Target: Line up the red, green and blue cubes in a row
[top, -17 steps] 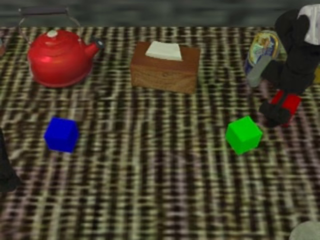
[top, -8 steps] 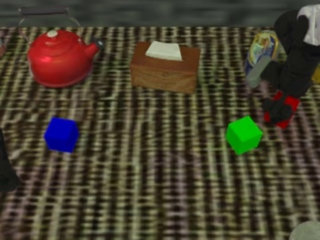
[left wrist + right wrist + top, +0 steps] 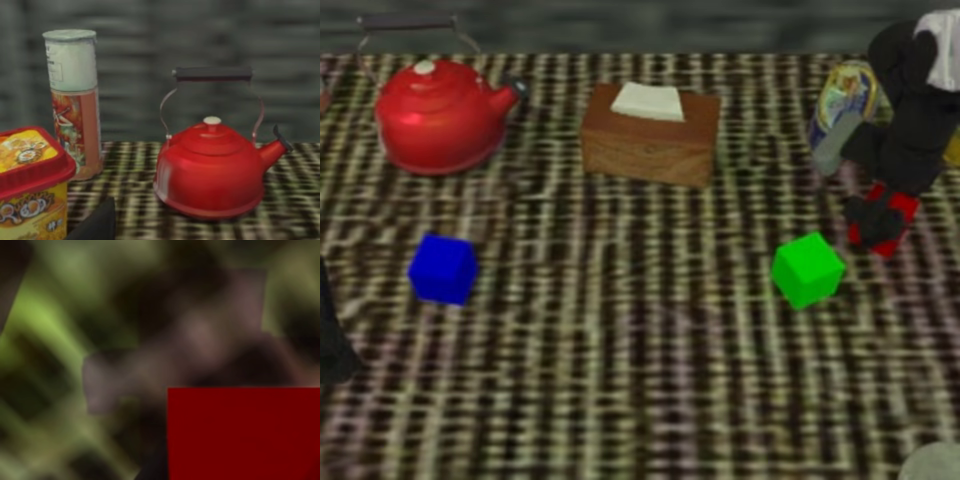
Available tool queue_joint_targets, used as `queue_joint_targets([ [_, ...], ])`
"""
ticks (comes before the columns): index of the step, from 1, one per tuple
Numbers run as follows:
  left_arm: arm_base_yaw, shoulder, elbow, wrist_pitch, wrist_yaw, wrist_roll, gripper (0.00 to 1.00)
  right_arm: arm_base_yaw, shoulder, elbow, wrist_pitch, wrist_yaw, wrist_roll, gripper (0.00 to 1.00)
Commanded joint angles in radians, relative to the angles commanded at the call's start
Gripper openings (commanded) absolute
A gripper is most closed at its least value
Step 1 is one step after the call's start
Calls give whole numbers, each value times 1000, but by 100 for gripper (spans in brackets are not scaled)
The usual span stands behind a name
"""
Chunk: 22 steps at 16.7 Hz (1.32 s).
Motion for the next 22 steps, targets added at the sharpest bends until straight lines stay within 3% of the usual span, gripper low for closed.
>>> queue_joint_targets([
  [5,0,0,0,0,0,0,100,3,-30,14,-34,-8,6,0],
  [11,0,0,0,0,0,0,100,7,-90,141,-229,-9,7,0],
  [17,0,0,0,0,0,0,100,5,-96,150,-241,-9,10,0],
  [19,0,0,0,0,0,0,100,39,-94,155,-245,-9,16,0],
  [22,0,0,0,0,0,0,100,165,-94,167,-254,-9,47,0],
])
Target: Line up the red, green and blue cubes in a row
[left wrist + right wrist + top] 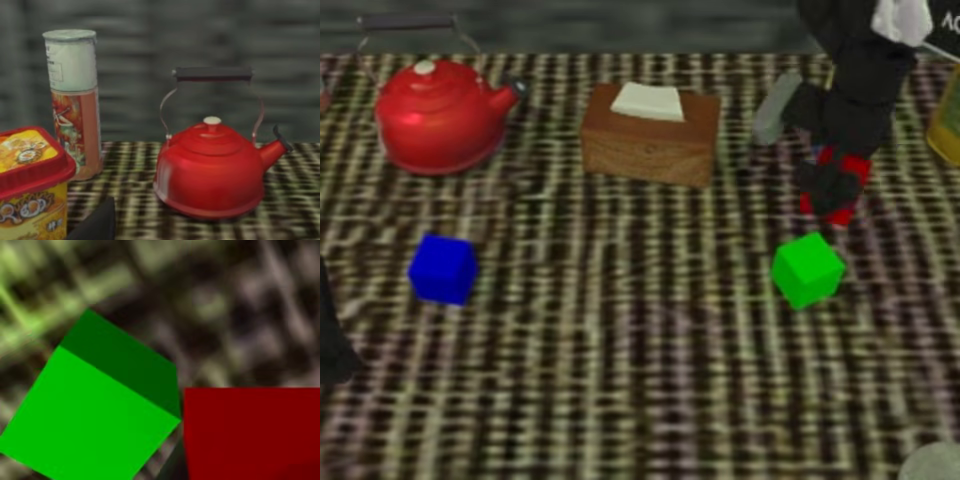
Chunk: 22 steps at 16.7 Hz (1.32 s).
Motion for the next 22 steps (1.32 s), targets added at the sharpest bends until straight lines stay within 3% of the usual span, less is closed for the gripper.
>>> queue_joint_targets([
  [8,0,0,0,0,0,0,100,514,-14,14,-38,-1,140,0],
  [11,0,0,0,0,0,0,100,656,-27,15,-43,1,182,0],
  [13,0,0,0,0,0,0,100,698,-33,14,-43,2,196,0],
  [18,0,0,0,0,0,0,100,700,-29,11,-40,1,198,0],
  [22,0,0,0,0,0,0,100,701,-11,-77,76,1,199,0],
])
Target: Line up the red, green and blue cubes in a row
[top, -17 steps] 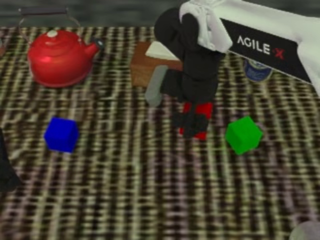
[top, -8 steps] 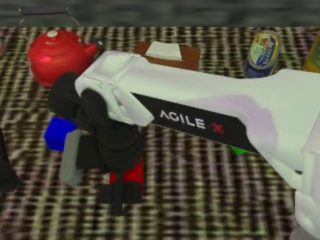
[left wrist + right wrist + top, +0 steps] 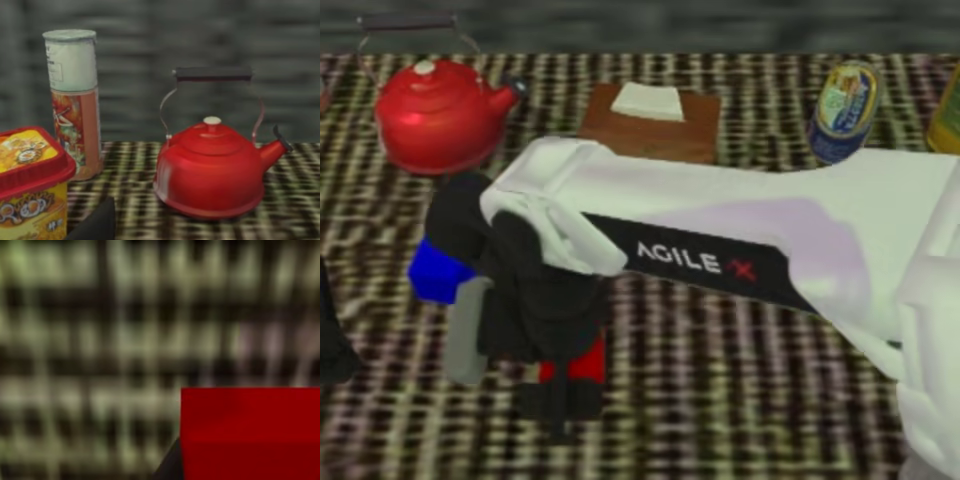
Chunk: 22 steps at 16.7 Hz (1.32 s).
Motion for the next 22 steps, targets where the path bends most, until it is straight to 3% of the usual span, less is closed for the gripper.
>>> queue_joint_targets([
  [3,0,0,0,0,0,0,100,1,22,-83,105,1,2,0],
  [8,0,0,0,0,0,0,100,3,29,-100,123,2,1,0],
  [21,0,0,0,0,0,0,100,3,29,-100,123,2,1,98],
  [22,0,0,0,0,0,0,100,3,29,-100,123,2,1,100],
])
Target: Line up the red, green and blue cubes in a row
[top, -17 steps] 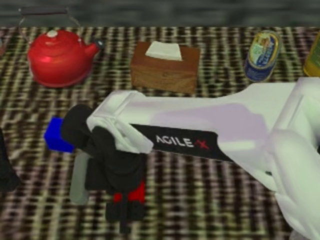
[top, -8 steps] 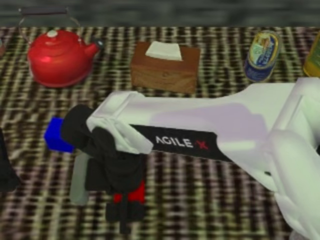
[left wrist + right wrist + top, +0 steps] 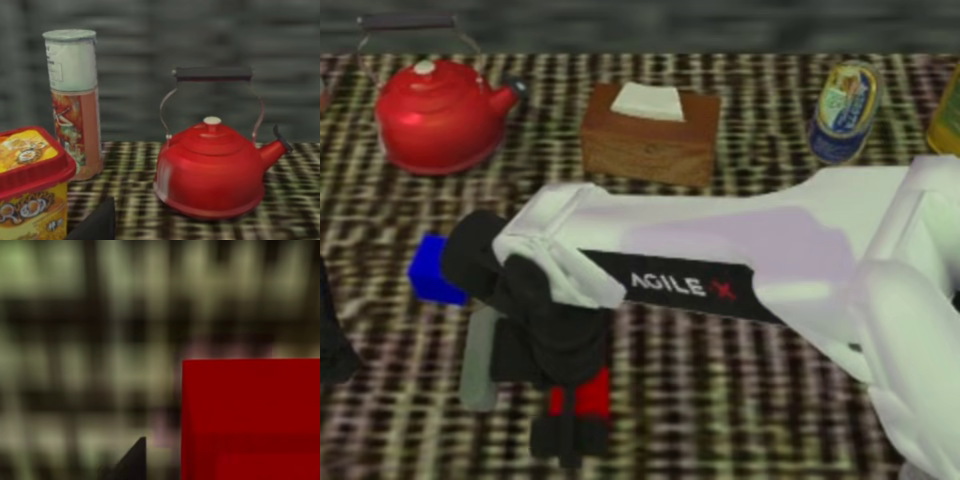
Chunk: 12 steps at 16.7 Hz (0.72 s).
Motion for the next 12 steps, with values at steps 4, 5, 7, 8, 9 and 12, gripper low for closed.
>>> queue_joint_targets([
  [4,0,0,0,0,0,0,100,0,0,0,0,0,0,100],
  [5,0,0,0,0,0,0,100,0,0,0,0,0,0,100],
  [7,0,0,0,0,0,0,100,0,0,0,0,0,0,100],
  [8,0,0,0,0,0,0,100,-2,0,0,0,0,0,100],
  [9,0,0,0,0,0,0,100,-1,-1,4,-4,0,-1,100],
  [12,0,0,0,0,0,0,100,5,-18,62,-74,0,-4,100],
])
